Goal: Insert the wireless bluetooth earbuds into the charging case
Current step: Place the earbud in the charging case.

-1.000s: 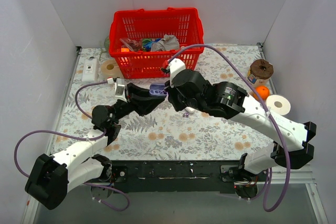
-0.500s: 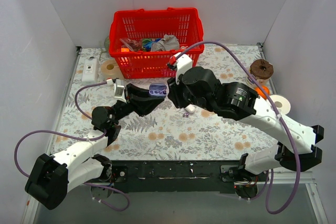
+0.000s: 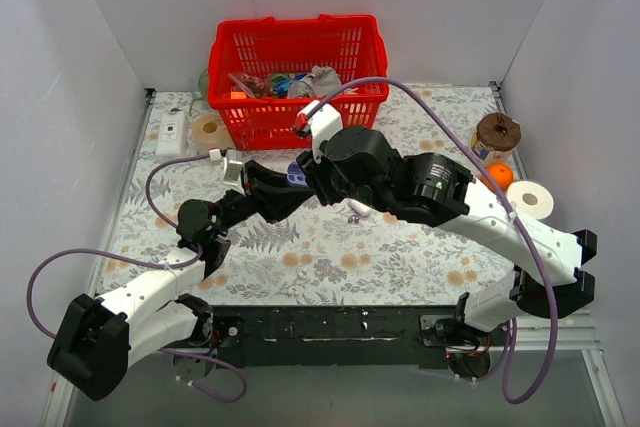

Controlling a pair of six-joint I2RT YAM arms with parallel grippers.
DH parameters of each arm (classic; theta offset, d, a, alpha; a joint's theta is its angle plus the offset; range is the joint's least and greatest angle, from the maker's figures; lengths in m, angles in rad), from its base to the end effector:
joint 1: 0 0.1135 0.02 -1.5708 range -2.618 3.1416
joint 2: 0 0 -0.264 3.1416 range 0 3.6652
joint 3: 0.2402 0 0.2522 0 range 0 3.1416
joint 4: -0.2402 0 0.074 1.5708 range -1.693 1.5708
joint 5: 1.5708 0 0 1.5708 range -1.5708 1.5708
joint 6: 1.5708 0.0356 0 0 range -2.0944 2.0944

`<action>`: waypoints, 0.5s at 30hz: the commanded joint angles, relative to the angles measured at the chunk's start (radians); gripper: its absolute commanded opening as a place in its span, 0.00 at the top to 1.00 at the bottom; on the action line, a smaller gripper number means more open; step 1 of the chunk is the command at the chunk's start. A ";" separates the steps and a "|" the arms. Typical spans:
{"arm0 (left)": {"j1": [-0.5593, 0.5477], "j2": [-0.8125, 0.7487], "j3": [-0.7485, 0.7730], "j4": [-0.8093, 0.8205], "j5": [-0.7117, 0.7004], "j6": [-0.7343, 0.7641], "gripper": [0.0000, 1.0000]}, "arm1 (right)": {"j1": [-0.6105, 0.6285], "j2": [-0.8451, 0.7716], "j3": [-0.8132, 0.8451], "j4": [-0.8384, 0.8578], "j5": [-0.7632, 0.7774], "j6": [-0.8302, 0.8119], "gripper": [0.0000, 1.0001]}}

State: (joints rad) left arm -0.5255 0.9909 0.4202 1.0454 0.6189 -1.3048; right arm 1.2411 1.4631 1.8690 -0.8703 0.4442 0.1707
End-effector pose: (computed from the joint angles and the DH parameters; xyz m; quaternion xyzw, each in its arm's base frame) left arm 0.1674 -0.1210 0.2996 0.0519 0.5578 -0.7412 0.3699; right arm 0.1077 0.2674 0.4803 -0.3237 0.7729 0.1898 0.5116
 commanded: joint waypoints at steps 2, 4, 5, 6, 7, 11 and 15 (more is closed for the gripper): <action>0.002 -0.026 0.035 -0.010 0.019 0.004 1.00 | 0.004 0.009 0.039 -0.009 0.054 -0.054 0.57; 0.001 -0.028 0.038 -0.010 0.021 -0.001 1.00 | 0.004 0.011 0.038 -0.018 0.062 -0.057 0.57; 0.002 -0.028 0.043 -0.010 0.024 -0.002 1.00 | 0.004 0.009 0.035 -0.018 0.059 -0.065 0.57; 0.001 -0.028 0.045 -0.013 0.030 -0.004 1.00 | 0.004 0.003 0.030 -0.016 0.057 -0.069 0.57; 0.001 -0.029 0.046 -0.015 0.036 -0.008 1.00 | 0.006 0.000 0.019 -0.013 0.056 -0.076 0.58; 0.001 -0.029 0.057 -0.030 0.044 -0.014 1.00 | 0.006 -0.004 0.012 -0.024 0.045 -0.091 0.59; 0.001 -0.020 0.066 -0.028 0.062 -0.027 1.00 | 0.006 -0.003 0.004 -0.022 0.037 -0.105 0.61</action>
State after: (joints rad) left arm -0.5255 0.9901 0.4442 1.0199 0.6567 -1.3209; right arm 1.2415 1.4761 1.8690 -0.8959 0.4763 0.0963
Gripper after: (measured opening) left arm 0.322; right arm 0.402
